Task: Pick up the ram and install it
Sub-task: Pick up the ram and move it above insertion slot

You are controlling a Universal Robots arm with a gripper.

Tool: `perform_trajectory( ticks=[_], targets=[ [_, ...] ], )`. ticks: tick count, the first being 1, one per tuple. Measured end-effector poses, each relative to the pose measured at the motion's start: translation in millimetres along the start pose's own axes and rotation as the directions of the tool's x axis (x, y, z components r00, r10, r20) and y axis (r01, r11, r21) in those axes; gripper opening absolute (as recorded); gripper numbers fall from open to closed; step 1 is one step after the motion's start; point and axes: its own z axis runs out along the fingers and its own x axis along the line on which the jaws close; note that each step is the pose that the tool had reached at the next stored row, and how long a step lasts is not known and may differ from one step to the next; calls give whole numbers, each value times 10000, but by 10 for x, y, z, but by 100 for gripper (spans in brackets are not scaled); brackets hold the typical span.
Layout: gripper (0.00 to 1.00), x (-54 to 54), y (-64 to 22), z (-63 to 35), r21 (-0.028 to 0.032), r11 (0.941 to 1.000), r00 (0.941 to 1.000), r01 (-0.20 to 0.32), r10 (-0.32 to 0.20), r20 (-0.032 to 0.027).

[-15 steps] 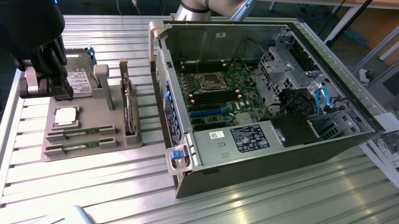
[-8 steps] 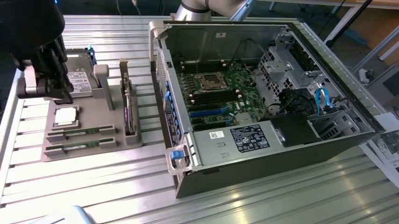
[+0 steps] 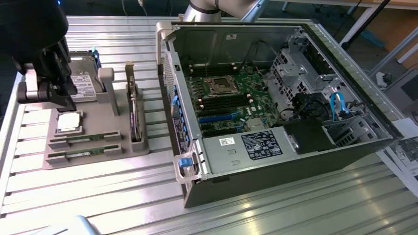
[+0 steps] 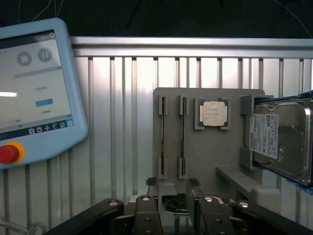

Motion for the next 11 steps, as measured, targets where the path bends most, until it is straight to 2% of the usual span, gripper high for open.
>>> perform_trajectory(
  ticks=[11],
  targets=[
    [36,7,0,235,-33,10000,10000,-2,2,-1]
  ],
)
